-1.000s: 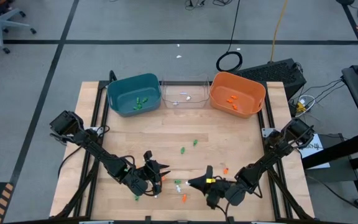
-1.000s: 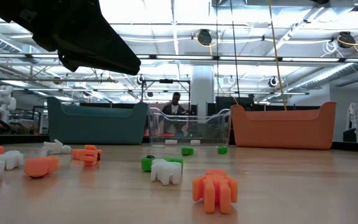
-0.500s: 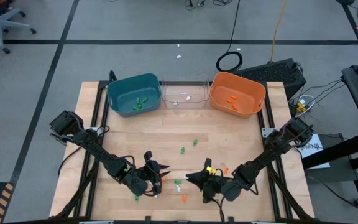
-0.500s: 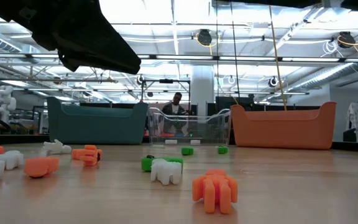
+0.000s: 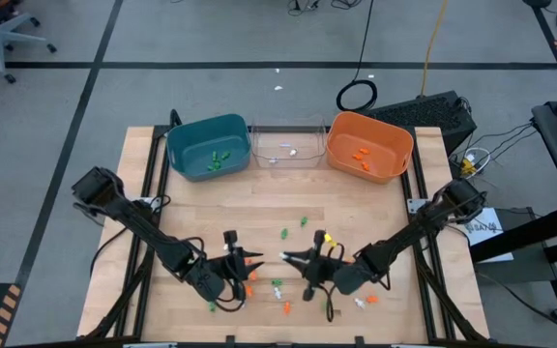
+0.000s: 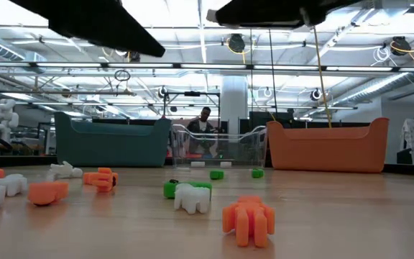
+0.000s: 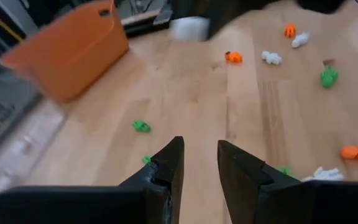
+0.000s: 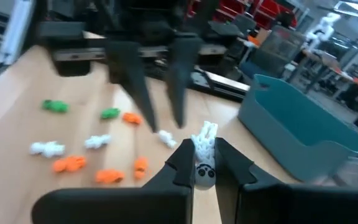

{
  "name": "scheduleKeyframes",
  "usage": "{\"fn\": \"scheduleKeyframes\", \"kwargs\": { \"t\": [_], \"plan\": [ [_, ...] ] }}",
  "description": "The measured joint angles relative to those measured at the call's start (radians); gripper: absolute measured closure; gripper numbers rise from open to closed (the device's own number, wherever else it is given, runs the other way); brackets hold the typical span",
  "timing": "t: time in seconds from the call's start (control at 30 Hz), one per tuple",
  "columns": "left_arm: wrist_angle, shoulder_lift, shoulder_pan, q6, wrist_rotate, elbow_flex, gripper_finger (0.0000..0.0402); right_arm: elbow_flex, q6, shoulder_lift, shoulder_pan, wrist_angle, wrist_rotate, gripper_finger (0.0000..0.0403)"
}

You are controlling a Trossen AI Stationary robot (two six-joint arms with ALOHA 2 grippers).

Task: Sort Halloween decoration
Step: Put the white skeleton toy into the transparent bin

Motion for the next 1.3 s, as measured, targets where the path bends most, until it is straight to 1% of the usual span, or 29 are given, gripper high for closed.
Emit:
{"fn": "scheduleKeyframes", "kwargs": {
  "t": [0.1, 0.27, 0.37, 0.5, 0.6, 0.67, 0.73, 0.8, 0.9, 1.0, 1.13, 1.3],
  "plan": [
    [-0.016, -0.025, 0.000, 0.052, -0.008, 0.000, 0.0304, 0.000, 0.007, -0.055, -0.049, -0.106, 0.007, 0.0389],
    [-0.144, -0.095, 0.000, 0.023, -0.044, 0.000, 0.0304, 0.000, 0.034, -0.187, -0.174, -0.292, -0.011, 0.0389],
    [-0.217, -0.129, 0.001, -0.003, -0.047, 0.000, 0.0304, 0.000, 0.013, -0.254, -0.268, -0.346, -0.083, 0.0389],
    [-0.343, -0.155, 0.005, -0.048, -0.048, 0.000, 0.0304, 0.010, -0.029, -0.338, -0.426, -0.386, -0.189, 0.0389],
    [-0.482, -0.156, 0.007, -0.134, -0.053, 0.000, 0.0304, 0.045, -0.030, -0.366, -0.559, -0.431, -0.286, 0.0389],
    [-0.564, -0.156, 0.007, -0.204, -0.074, -0.001, 0.0304, 0.069, -0.017, -0.367, -0.649, -0.439, -0.371, 0.0389],
    [-0.623, -0.156, 0.008, -0.268, -0.101, -0.001, 0.0304, 0.089, 0.023, -0.363, -0.736, -0.452, -0.454, 0.0389],
    [-0.651, -0.156, 0.008, -0.319, -0.104, -0.001, 0.0304, 0.123, 0.081, -0.339, -0.818, -0.464, -0.495, 0.0389],
    [-0.652, -0.156, 0.005, -0.329, -0.092, -0.001, 0.0304, 0.178, 0.095, -0.286, -0.914, -0.529, -0.522, 0.0389],
    [-0.631, -0.156, 0.005, -0.322, -0.086, -0.001, 0.0304, 0.244, 0.100, -0.216, -0.987, -0.612, -0.552, 0.0389],
    [-0.613, -0.156, 0.005, -0.322, -0.072, -0.001, 0.0304, 0.328, 0.123, -0.107, -1.048, -0.701, -0.611, 0.0389],
    [-0.602, -0.156, 0.003, -0.321, -0.044, -0.001, 0.0304, 0.456, 0.139, 0.030, -1.071, -0.848, -0.650, 0.0389]
  ]
}}
